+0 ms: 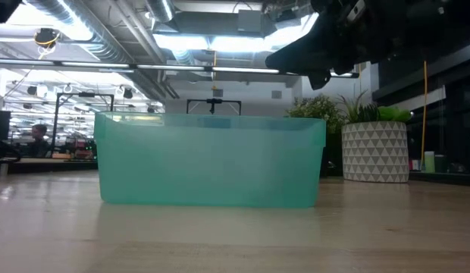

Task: Pick and place pill bottles into a basket
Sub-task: Put the white pill bottle into the green bin

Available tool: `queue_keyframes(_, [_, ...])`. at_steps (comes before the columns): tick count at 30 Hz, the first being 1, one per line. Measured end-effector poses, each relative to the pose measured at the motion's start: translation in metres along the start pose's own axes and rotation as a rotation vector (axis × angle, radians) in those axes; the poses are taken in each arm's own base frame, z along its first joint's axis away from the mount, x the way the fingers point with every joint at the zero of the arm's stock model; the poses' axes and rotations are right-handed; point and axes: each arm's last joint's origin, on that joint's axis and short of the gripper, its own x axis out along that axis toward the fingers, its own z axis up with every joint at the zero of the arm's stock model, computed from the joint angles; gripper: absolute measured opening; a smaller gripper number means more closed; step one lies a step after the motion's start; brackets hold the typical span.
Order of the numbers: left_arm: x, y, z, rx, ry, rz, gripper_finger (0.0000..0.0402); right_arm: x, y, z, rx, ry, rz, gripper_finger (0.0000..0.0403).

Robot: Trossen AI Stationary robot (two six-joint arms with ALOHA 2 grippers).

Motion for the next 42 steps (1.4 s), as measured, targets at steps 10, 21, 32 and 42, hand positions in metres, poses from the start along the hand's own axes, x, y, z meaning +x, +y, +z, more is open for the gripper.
queue_keyframes(10, [0.017,-0.007,-0.016,-0.169,0.26,-0.005,0.0269,0.0,0.0,0.0,0.129,-0.002,-0.01,0.0007])
queue_keyframes(21, [0.022,-0.023,-0.016,-0.212,0.593,0.003,0.0269,0.0,-0.001,0.003,0.156,-0.03,-0.035,0.0007])
queue_keyframes(32, [0.026,-0.029,-0.021,-0.337,0.583,0.085,0.0269,0.0,-0.001,0.002,0.128,-0.03,-0.044,0.0007])
queue_keyframes(42, [0.044,-0.034,-0.027,-0.391,0.659,0.079,0.0269,0.0,-0.001,0.0,0.1,-0.008,-0.048,0.0007])
